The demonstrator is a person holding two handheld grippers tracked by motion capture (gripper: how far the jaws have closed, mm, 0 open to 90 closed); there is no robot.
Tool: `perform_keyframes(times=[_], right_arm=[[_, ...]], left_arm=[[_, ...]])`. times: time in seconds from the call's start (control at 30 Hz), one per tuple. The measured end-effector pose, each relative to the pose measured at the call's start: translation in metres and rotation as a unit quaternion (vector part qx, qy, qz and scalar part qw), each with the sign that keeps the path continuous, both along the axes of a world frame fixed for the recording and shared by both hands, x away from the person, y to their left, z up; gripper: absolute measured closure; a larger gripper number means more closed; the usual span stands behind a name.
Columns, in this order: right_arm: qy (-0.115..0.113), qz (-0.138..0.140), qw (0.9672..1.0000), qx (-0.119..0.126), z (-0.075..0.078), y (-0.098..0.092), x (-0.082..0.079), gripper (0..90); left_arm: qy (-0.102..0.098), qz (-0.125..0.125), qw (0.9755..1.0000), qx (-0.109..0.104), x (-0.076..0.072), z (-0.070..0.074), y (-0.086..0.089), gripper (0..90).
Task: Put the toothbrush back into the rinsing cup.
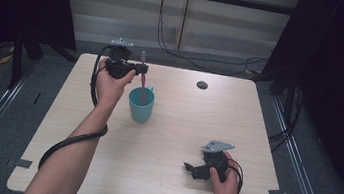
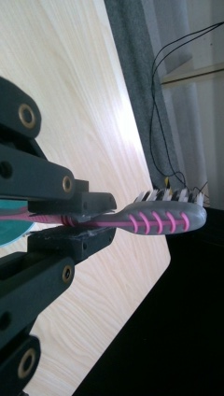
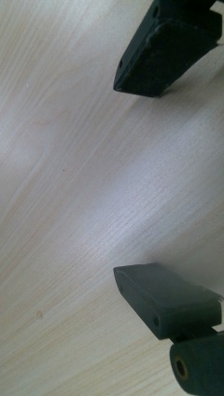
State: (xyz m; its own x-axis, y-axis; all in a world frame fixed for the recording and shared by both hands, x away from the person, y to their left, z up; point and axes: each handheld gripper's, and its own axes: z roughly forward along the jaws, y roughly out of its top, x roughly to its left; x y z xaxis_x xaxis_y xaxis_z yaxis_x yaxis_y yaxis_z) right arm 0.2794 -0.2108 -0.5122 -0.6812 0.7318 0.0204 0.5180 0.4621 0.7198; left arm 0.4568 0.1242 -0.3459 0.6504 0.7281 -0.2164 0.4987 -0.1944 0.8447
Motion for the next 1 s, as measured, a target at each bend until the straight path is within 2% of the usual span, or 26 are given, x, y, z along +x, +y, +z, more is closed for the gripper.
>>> perform_keyframes(times=[0.5, 1.0], right_arm=[[0.002, 0.001, 1.0000, 0.001, 0.000, 0.000, 0.000, 9.2], [0.002, 0.003, 1.0000, -0.001, 0.000, 0.000, -0.001, 9.2]], left_arm=[[0.010, 0.004, 0.9999, 0.001, -0.005, -0.031, -0.004, 83.6], [0.020, 0.003, 0.9997, 0.010, -0.009, -0.045, -0.008, 83.3]])
